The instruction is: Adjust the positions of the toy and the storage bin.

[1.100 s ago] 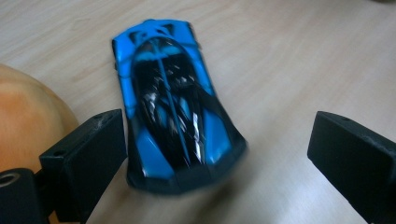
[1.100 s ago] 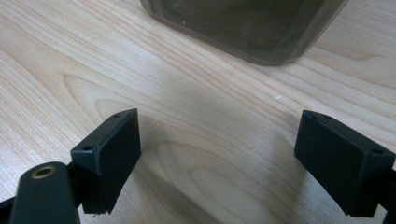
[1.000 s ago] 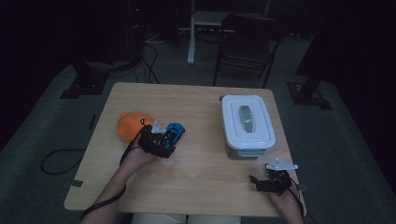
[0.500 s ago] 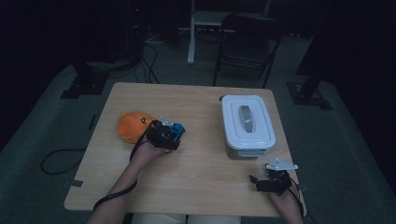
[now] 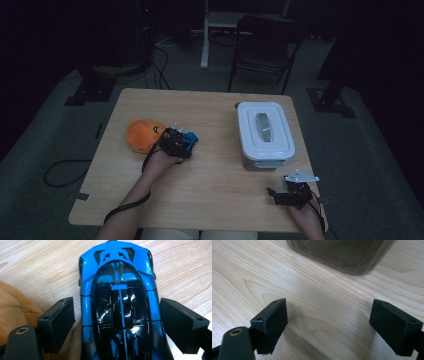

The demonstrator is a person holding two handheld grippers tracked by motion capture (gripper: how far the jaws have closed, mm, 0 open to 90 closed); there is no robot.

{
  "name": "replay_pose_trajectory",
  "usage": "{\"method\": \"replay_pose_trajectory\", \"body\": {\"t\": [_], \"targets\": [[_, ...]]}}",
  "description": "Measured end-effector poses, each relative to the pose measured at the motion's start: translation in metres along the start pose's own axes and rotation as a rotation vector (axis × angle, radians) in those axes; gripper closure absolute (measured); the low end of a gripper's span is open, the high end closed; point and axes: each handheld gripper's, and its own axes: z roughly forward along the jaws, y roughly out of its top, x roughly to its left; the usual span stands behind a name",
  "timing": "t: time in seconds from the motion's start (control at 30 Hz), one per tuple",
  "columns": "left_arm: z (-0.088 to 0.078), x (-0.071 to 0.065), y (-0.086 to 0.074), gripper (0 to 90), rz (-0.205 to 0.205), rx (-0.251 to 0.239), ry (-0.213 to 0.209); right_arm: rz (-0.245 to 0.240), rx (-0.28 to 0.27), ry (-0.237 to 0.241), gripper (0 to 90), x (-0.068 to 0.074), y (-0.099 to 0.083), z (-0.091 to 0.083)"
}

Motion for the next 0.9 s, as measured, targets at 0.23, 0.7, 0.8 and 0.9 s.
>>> {"method": "replay_pose_trajectory", "body": {"t": [0.23, 0.7, 0.8, 0.9], "targets": [[-0.002, 0.005, -0.002, 26.0, -0.011, 0.004, -0.047, 0.005, 0.0, -0.004, 14.6, 0.0, 0.0, 0.0], [-0.015, 0.005, -0.004, 28.2, 0.018, 0.004, -0.084, 0.007, 0.001, -0.01, 14.7, 0.0, 0.0, 0.0], [-0.019, 0.004, -0.005, 28.3, 0.025, 0.004, -0.091, 0.009, 0.001, -0.009, 14.7, 0.0, 0.0, 0.0], [-0.025, 0.001, -0.006, 28.2, 0.054, 0.004, -0.096, 0.008, 0.001, -0.01, 14.7, 0.0, 0.0, 0.0]]}}
